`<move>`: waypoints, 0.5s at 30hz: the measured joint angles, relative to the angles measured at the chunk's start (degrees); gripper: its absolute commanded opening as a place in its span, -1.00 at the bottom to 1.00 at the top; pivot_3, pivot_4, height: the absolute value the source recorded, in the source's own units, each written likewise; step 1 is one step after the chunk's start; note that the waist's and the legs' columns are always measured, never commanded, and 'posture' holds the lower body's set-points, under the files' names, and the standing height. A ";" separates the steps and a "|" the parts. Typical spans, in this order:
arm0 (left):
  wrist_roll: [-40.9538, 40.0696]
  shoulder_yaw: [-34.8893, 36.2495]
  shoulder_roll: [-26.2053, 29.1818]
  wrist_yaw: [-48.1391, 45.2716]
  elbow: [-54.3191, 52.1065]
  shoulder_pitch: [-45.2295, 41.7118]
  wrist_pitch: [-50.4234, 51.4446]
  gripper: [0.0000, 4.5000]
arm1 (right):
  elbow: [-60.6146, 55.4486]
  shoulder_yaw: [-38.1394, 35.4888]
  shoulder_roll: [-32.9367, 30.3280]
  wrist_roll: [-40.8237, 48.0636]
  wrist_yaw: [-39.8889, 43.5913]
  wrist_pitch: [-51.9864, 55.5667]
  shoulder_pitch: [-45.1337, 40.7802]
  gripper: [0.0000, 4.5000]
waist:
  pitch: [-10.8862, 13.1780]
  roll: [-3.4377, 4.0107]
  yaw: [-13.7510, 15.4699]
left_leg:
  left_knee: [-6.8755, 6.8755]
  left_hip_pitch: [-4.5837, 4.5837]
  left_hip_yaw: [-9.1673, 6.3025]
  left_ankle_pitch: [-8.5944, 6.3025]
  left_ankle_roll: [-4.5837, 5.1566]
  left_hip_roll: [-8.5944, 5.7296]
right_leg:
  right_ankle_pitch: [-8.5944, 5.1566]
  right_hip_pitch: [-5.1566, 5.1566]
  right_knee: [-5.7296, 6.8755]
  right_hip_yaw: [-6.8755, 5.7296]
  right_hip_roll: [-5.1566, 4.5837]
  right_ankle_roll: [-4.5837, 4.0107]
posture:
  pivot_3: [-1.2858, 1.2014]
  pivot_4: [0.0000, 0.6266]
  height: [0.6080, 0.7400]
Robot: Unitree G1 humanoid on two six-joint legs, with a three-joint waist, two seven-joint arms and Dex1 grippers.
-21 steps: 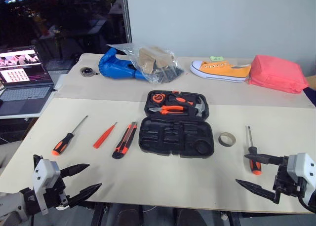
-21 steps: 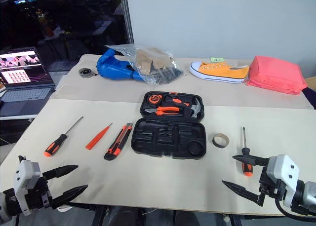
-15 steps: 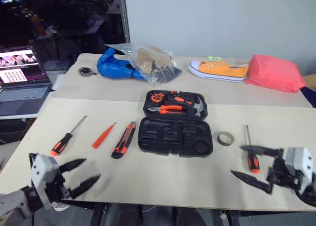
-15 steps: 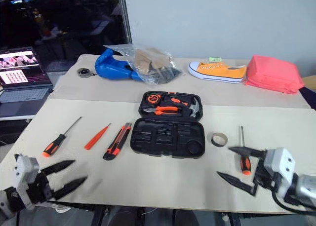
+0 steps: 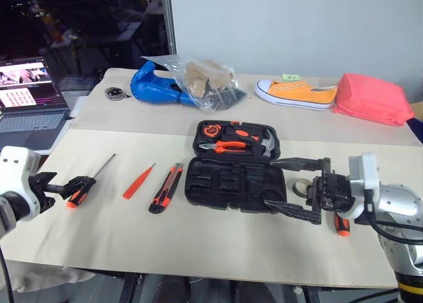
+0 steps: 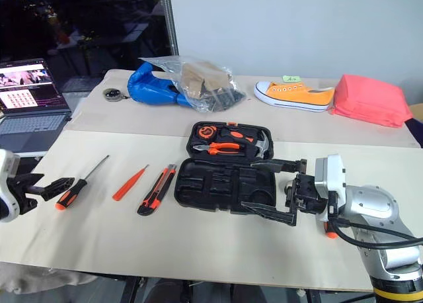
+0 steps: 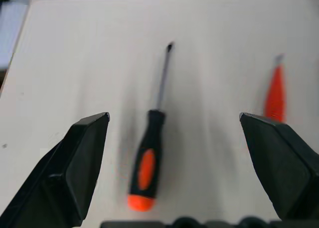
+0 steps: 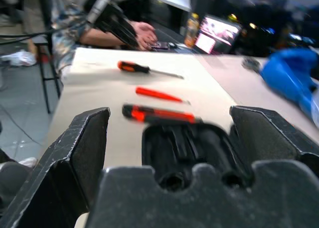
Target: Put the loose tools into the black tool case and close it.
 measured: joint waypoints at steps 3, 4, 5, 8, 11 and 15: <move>3.62 -9.61 3.10 -3.40 7.00 -4.03 -0.12 0.76 | -0.01 0.39 -0.17 -0.01 0.24 0.29 -0.40 1.00 | -0.02 -0.05 -0.02 | 0.00 -0.26 0.01 -0.07 0.00 -0.01 | -0.02 -0.22 -0.03 -0.03 -0.05 0.01 | 0.03 -0.52 1.00; 4.58 -11.52 3.27 -4.04 8.53 -4.69 -0.46 0.66 | 0.04 0.48 -0.18 -0.03 0.23 0.33 -0.49 1.00 | -0.02 -0.05 -0.05 | 0.00 -0.31 0.01 -0.07 0.00 -0.02 | -0.02 -0.29 -0.02 -0.03 -0.06 0.01 | 0.03 -0.52 1.00; 6.47 -14.51 3.34 -5.22 11.19 -5.73 -1.59 0.51 | 0.06 0.48 -0.29 -0.06 0.26 0.33 -0.45 1.00 | -0.02 -0.05 -0.06 | 0.00 -0.39 0.03 -0.07 0.00 -0.02 | -0.02 -0.39 -0.01 -0.02 -0.07 0.01 | 0.03 -0.52 1.00; 10.82 -20.00 3.81 -10.12 18.23 -9.15 -7.06 0.00 | -0.03 0.18 -0.84 -0.10 0.06 0.33 -0.07 1.00 | -0.04 -0.08 -0.15 | 0.01 -0.47 0.05 -0.07 0.00 0.01 | -0.02 -0.57 0.12 0.00 -0.03 -0.04 | 0.03 -0.52 1.00; 13.52 -21.90 3.87 -14.47 22.68 -10.92 -11.77 -0.49 | -0.28 -0.83 -0.90 -0.11 -0.39 0.33 1.21 1.00 | -0.05 -0.06 -0.09 | 0.03 -0.42 0.07 -0.07 0.00 0.03 | 0.00 -0.55 0.16 -0.01 -0.01 -0.08 | 0.03 -0.52 1.00; 14.57 -21.87 4.00 -20.13 24.10 -10.64 -16.43 -0.62 | -0.52 -1.12 -0.90 -0.15 -2.00 0.70 3.38 1.00 | -0.05 -0.07 -0.11 | 0.12 -0.46 0.11 -0.06 0.01 0.04 | 0.00 -0.54 0.17 0.00 -0.05 -0.07 | 0.03 -0.52 1.00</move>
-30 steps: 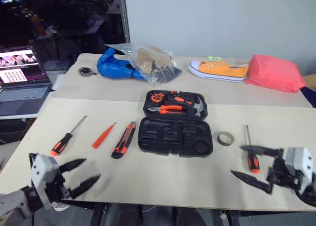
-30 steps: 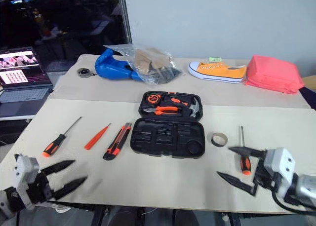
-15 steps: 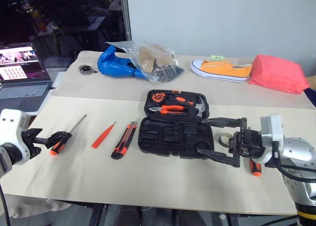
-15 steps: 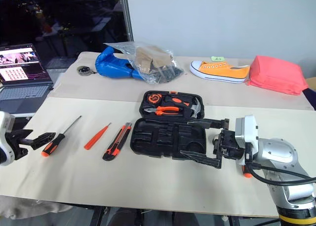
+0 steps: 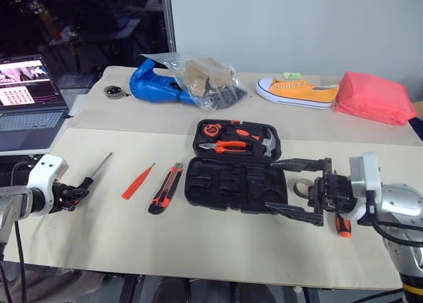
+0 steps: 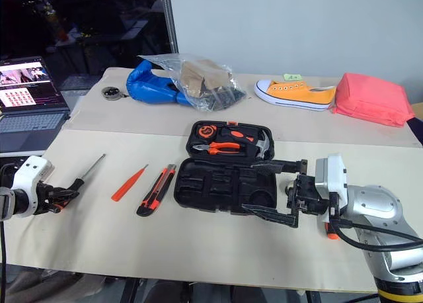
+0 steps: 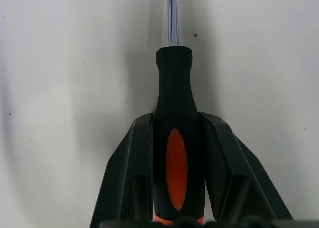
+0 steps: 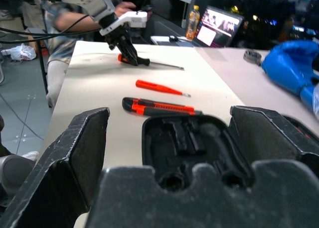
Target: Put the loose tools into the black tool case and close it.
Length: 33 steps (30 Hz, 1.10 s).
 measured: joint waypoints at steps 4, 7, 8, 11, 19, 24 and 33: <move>-3.77 2.37 1.55 -9.10 -6.45 -1.23 -2.09 -0.62 | -0.07 -1.85 1.04 0.01 -3.55 0.36 2.47 1.00 | 0.01 -0.22 0.17 | 0.05 -0.14 -0.05 0.00 0.00 0.02 | 0.00 -0.01 -0.02 -0.09 0.01 0.01 | 0.03 -0.52 1.00; -6.91 1.21 4.36 -14.72 -15.53 -7.93 -0.76 -0.62 | -0.07 -3.60 1.73 0.02 -6.09 0.46 3.42 1.00 | -0.02 -0.17 0.71 | 0.10 -0.16 0.00 0.00 0.00 -0.01 | -0.01 0.03 -0.04 -0.15 -0.01 0.04 | 0.03 -0.52 1.00; -6.50 -1.85 4.36 -16.64 -17.83 -13.01 -1.09 -0.62 | -0.21 -4.61 1.74 -0.14 -6.75 0.34 4.53 1.00 | -0.09 -0.03 1.07 | 0.11 -0.13 0.03 0.00 0.00 -0.10 | -0.03 0.09 -0.05 -0.14 -0.01 0.11 | 0.03 -0.52 1.00; -0.53 -16.06 -2.09 -21.68 -19.66 -28.62 -3.73 -0.62 | 0.36 -7.29 1.74 -2.32 -6.69 -1.45 9.34 1.00 | -0.23 0.30 2.02 | 0.30 0.10 0.22 -0.01 0.03 -0.44 | -0.19 0.56 -0.05 -0.13 0.09 0.31 | 0.03 -0.52 1.00; 19.64 -41.01 -23.95 -28.26 4.21 -46.57 -20.23 -0.62 | 1.64 -16.28 0.91 -3.30 -4.79 -3.69 17.11 1.00 | -0.18 0.25 0.20 | 0.92 -0.12 -0.15 -0.27 0.48 -0.25 | -0.16 0.69 -0.08 0.21 0.57 0.33 | 0.03 -0.52 1.00; 26.76 -43.66 -33.15 -27.27 19.51 -51.87 -26.17 -0.62 | 0.31 -18.09 0.95 -3.24 -5.31 -3.57 19.42 1.00 | -0.15 0.27 -0.29 | 0.94 -0.20 -0.37 -0.33 0.57 -0.21 | -0.17 0.68 -0.08 0.33 0.78 0.33 | 0.03 -0.52 1.00; 33.20 -44.47 -38.06 -27.46 30.49 -55.19 -32.11 -0.62 | -5.71 -17.97 0.95 -2.27 -8.51 -2.11 19.37 1.00 | -0.15 0.29 -0.31 | 1.01 -0.23 -0.53 -0.33 0.56 -0.22 | -0.17 0.73 -0.05 0.36 0.80 0.35 | 0.03 -0.52 1.00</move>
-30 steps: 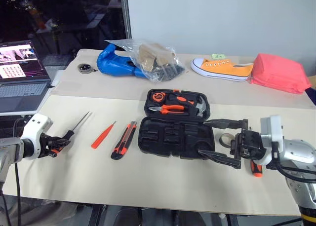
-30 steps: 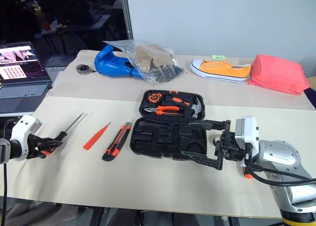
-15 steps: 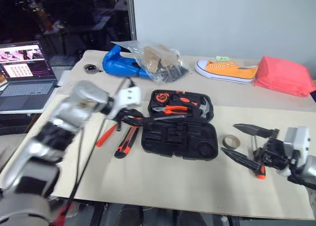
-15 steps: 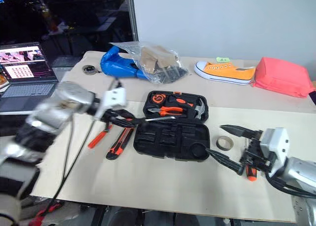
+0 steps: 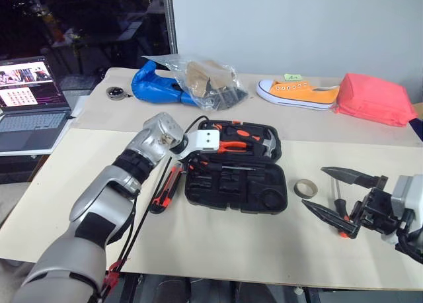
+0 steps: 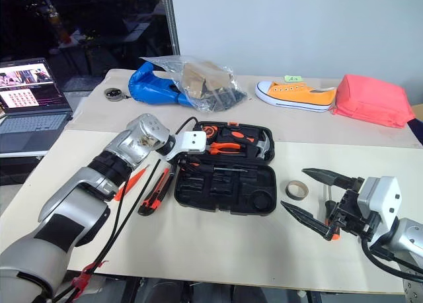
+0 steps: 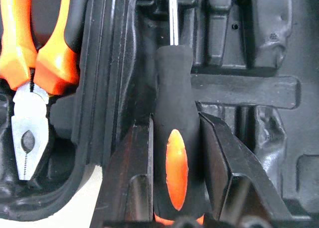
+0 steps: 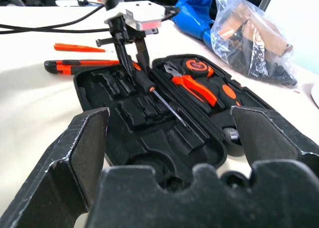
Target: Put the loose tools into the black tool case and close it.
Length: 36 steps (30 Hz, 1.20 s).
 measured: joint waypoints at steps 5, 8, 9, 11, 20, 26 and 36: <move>2.45 0.07 -2.02 0.46 5.00 -1.51 -2.95 -0.62 | -0.69 0.59 0.00 -0.02 -1.53 0.47 -0.02 1.00 | 0.00 0.00 -0.01 | 0.00 0.02 -0.03 0.00 0.00 0.01 | -0.01 0.00 0.03 -0.01 0.04 0.01 | 0.03 -0.52 1.00; 3.35 0.37 -2.66 0.57 7.37 -2.19 -5.05 -0.17 | -1.42 0.67 0.00 -0.01 -2.01 0.91 -0.14 1.00 | 0.00 0.00 -0.05 | 0.00 0.04 -0.04 0.00 0.00 0.02 | -0.01 0.00 0.04 -0.01 0.05 0.01 | 0.03 -0.52 1.00; 3.85 0.37 -2.66 0.63 7.99 -2.25 -5.65 -0.06 | -1.48 0.67 0.00 0.00 -2.14 0.96 -0.25 1.00 | 0.00 0.00 -0.09 | 0.00 0.04 -0.04 0.00 0.00 0.02 | -0.01 0.00 0.04 0.00 0.05 0.01 | 0.03 -0.52 1.00; 3.88 1.51 -2.09 0.92 8.30 -2.43 -8.67 0.25 | -1.55 0.69 0.00 0.00 -2.62 1.16 -0.34 1.00 | -0.01 0.02 0.08 | 0.01 0.09 -0.04 0.00 0.00 0.01 | -0.01 0.06 0.06 -0.02 0.04 0.01 | 0.03 -0.52 1.00; -7.92 18.03 8.37 -1.82 -25.79 9.84 11.36 -0.13 | -2.96 0.97 0.62 -1.21 -3.94 1.05 -0.19 1.00 | -0.05 0.18 0.12 | -0.01 0.06 -0.09 0.00 -0.03 0.18 | -0.01 0.02 0.06 0.01 0.00 -0.01 | 0.03 -0.52 1.00; -11.89 24.72 -7.06 19.76 -40.14 23.22 26.25 -0.99 | -2.50 2.36 1.24 -1.72 -5.54 1.02 -2.06 1.00 | -0.09 0.25 1.59 | 0.35 -0.04 -0.22 0.01 -0.02 0.04 | 0.04 0.15 0.17 0.02 -0.08 0.15 | 0.03 -0.52 1.00; -5.72 22.23 -17.45 43.61 -30.45 27.97 21.03 -0.99 | -2.62 2.43 0.37 -1.06 -5.52 1.29 -2.04 1.00 | -0.22 0.46 0.48 | 0.23 0.11 -0.27 0.01 -0.02 -0.07 | 0.09 0.17 0.15 0.23 0.06 0.12 | 0.03 -0.52 1.00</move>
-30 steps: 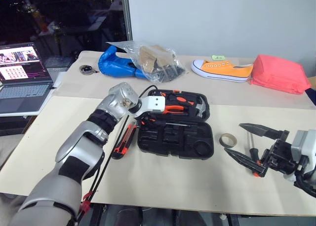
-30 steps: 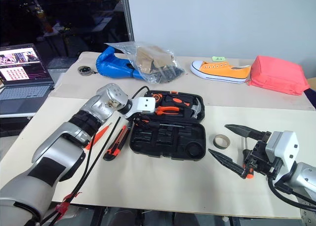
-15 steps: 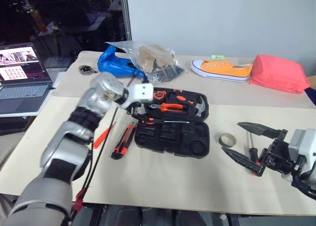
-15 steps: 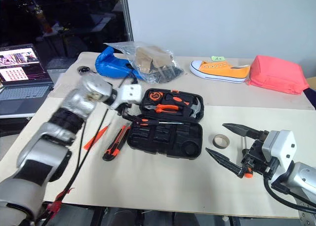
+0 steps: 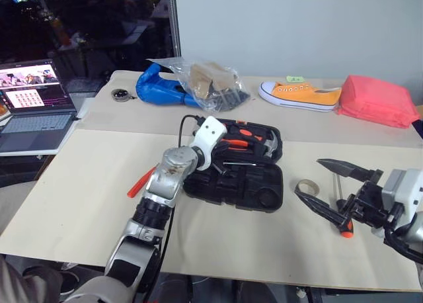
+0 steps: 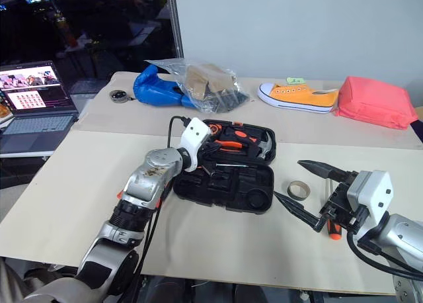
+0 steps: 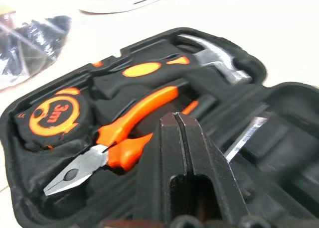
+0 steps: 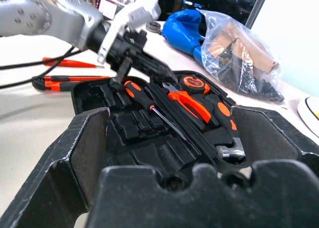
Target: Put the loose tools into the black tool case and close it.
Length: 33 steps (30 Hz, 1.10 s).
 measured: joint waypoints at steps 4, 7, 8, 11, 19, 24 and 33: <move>1.77 -2.84 -0.04 1.44 1.49 2.58 -3.05 -0.99 | 0.24 -0.30 -1.34 -0.02 1.58 -0.02 0.27 1.00 | -0.40 0.02 -0.10 | 0.02 0.33 0.00 -0.01 -0.01 -0.02 | -0.02 0.45 -0.07 -0.03 -0.05 0.03 | 0.03 -0.52 1.00; 2.69 -3.71 0.23 1.94 2.63 2.99 -4.76 -0.99 | 0.95 -0.34 -1.36 -0.04 2.19 -0.02 0.27 1.00 | -0.47 -0.03 -0.28 | -0.03 0.98 0.01 -0.03 -0.03 0.01 | -0.29 1.09 -0.19 -0.04 -0.09 0.44 | 0.03 -0.52 1.00; 2.88 -3.95 0.35 2.00 3.42 2.93 -5.70 -0.99 | 1.22 -0.33 -1.36 -0.07 2.17 -0.02 0.25 1.00 | -0.48 -0.03 -0.29 | -0.03 1.11 0.04 -0.03 -0.03 0.02 | -0.31 1.19 -0.20 -0.02 -0.11 0.44 | 0.03 -0.52 1.00; 4.00 -4.95 1.16 1.69 5.04 2.63 -8.02 -0.99 | 1.44 -0.20 -1.35 -0.41 2.15 -0.03 0.06 1.00 | -0.62 -0.02 -0.40 | -0.07 1.32 0.04 -0.03 -0.03 0.05 | -0.36 1.40 -0.21 0.01 -0.13 0.41 | 0.03 -0.52 1.00; 10.93 -13.29 8.43 -3.41 8.61 -0.40 -17.63 -0.99 | 2.95 0.99 -1.35 -1.80 2.39 -0.27 -1.05 1.00 | -1.13 -0.21 -1.00 | -0.43 1.46 0.09 -0.07 -0.10 0.19 | -0.56 1.66 -0.25 0.10 -0.04 0.16 | 0.03 -0.52 1.00; 12.37 -13.52 9.76 -3.19 12.36 -1.25 -23.79 -0.99 | 3.85 2.81 -1.06 -2.31 2.41 -0.73 -2.96 1.00 | -1.14 -0.21 -1.71 | -0.42 1.58 0.07 -0.08 -0.12 0.26 | -0.53 1.79 -0.22 0.19 -0.07 0.12 | 0.03 -0.52 1.00; -16.53 8.03 10.76 -8.60 -18.76 10.10 0.81 -0.51 | 6.83 3.92 -0.67 -2.60 3.33 -1.29 -4.45 1.00 | -0.75 -0.14 -1.66 | -0.32 0.45 0.17 -0.04 -0.10 0.31 | -0.23 0.29 -0.12 0.31 0.02 0.12 | 0.03 -0.52 1.00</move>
